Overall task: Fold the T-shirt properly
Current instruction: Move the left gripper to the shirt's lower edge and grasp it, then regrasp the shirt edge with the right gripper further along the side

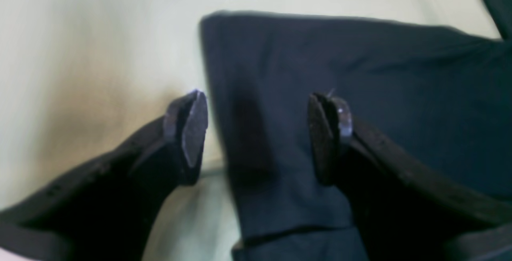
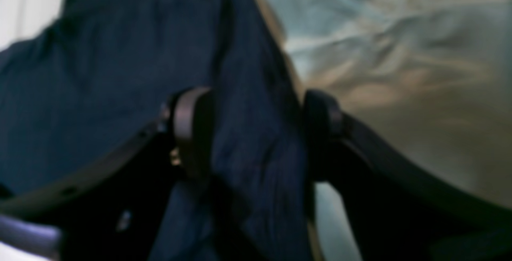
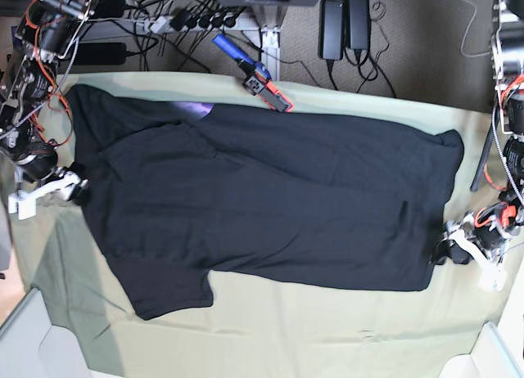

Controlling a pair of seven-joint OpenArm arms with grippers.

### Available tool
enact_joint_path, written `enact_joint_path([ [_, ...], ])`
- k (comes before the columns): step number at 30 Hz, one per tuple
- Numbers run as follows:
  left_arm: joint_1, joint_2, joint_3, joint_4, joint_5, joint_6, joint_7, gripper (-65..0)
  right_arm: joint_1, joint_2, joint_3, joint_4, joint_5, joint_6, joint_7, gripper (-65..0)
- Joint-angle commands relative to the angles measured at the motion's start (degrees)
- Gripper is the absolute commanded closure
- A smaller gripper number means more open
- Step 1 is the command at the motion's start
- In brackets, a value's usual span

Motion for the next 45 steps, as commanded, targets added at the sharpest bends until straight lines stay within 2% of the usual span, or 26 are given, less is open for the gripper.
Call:
enact_joint_path([
  [1,-3.21,-0.81,-0.44,-1.25,-0.61,0.20,-2.03,-42.3,2.03,0.81,-1.03,-1.07,0.63,2.45,1.09,-35.4],
  [7,-11.15,2.19,-0.44,-14.16,2.19,0.22,-6.10,-42.3,6.67,0.79,-8.74,-7.26,0.57,2.45,0.96,-35.4],
  [10,-13.31,3.69,-0.44,-19.28,2.80,0.22,-6.32,-42.3,7.30,0.76,-9.70,-7.17,0.66,2.45,0.83,-35.4],
  [14,-13.44,4.26,-0.46,-24.48,2.91,0.26,-9.49,-42.3,7.39,0.76,-9.68,-7.17,0.63,2.45,0.48,-35.4],
  [16,-13.44,4.07,-0.70,-25.88,4.22,2.82,-11.67,-42.3,7.37,0.79,-9.68,-7.17,0.61,2.45,-0.04,-35.4],
  [18,-13.46,3.93,-1.22,-26.01,5.44,3.58,-12.39,-42.3,7.32,0.83,-9.68,-7.17,0.61,2.45,-0.83,-35.4],
  [24,-13.46,5.44,-1.42,-25.99,4.66,3.32,-8.63,-42.3,7.19,0.79,-9.68,-7.17,0.68,2.45,-0.70,-35.4],
  [31,-13.49,8.22,-1.40,-24.06,2.80,0.09,-5.81,-42.3,7.21,0.79,-9.68,-7.17,0.61,2.45,-0.72,-35.4],
  [40,-13.40,10.32,-1.25,-21.84,2.84,-0.09,-2.62,-42.3,7.23,0.76,-9.68,-7.17,0.63,2.45,-0.50,-35.4],
  [45,-13.49,10.45,-1.25,-21.70,2.82,-0.07,-3.04,-41.8,7.26,0.79,-9.68,-7.17,0.63,2.45,-0.24,-35.4],
])
